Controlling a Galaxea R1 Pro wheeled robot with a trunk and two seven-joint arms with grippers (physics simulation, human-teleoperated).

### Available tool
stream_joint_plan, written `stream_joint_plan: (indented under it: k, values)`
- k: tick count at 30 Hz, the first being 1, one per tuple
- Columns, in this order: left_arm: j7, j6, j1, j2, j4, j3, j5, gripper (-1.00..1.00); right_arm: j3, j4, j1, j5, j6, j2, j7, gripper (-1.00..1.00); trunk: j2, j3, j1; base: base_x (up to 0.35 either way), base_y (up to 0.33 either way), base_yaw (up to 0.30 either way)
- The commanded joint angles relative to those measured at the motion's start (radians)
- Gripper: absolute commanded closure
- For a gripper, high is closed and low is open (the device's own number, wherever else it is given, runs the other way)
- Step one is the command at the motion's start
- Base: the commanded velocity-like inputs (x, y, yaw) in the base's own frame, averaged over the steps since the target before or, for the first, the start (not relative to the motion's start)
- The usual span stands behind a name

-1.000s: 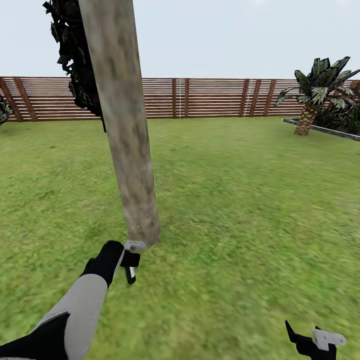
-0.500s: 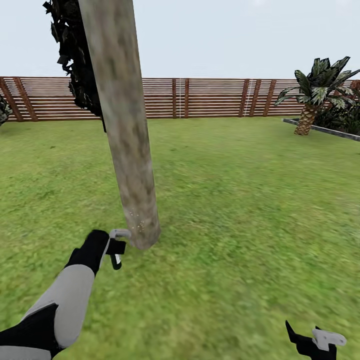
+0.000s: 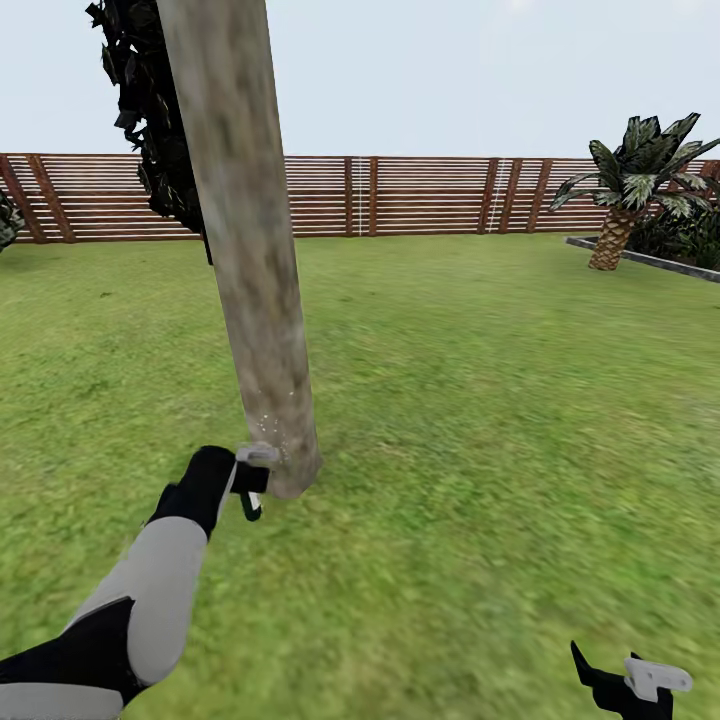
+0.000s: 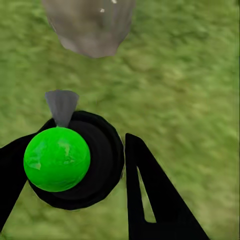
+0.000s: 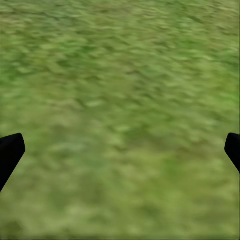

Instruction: In the garden, pick up the pesticide atomizer on the floor and spray pesticide onto both trees until each tree trunk is fully covered.

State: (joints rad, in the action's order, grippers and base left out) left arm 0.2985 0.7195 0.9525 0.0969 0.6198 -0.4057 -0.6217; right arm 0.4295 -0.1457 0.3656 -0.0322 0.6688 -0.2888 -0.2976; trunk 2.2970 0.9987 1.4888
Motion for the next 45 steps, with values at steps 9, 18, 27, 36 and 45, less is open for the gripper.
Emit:
stream_joint_plan:
  k: [9, 18, 27, 36, 45]
  values:
    - [0.023, 0.021, 0.008, -0.020, 0.025, 0.001, 0.007, 1.00, 0.000, 0.000, 0.000, 0.000, 0.000, 0.000, 0.000, -1.00, 0.000, 0.000, 0.000, 0.000, 0.000, 0.000]
    - [0.025, 0.085, 0.063, 0.032, 0.028, 0.005, 0.007, 1.00, 0.000, 0.000, 0.000, 0.000, 0.000, -0.001, 0.000, -1.00, 0.000, 0.000, 0.000, 0.000, 0.000, 0.000]
    - [0.105, 0.149, 0.070, -0.011, 0.113, 0.019, 0.005, 1.00, 0.000, 0.000, 0.000, 0.000, 0.000, 0.000, 0.000, -1.00, 0.000, 0.000, 0.000, 0.000, 0.000, 0.000]
    - [0.117, 0.276, 0.103, 0.004, 0.215, 0.104, 0.008, 1.00, 0.000, 0.000, 0.000, 0.000, 0.000, 0.000, 0.000, -1.00, 0.000, 0.000, 0.000, 0.000, 0.000, 0.000]
    - [0.134, 0.291, 0.101, -0.104, 0.241, 0.108, 0.008, 1.00, 0.000, 0.000, 0.000, -0.001, 0.000, 0.000, -0.002, -1.00, 0.000, 0.000, 0.000, 0.000, 0.000, 0.000]
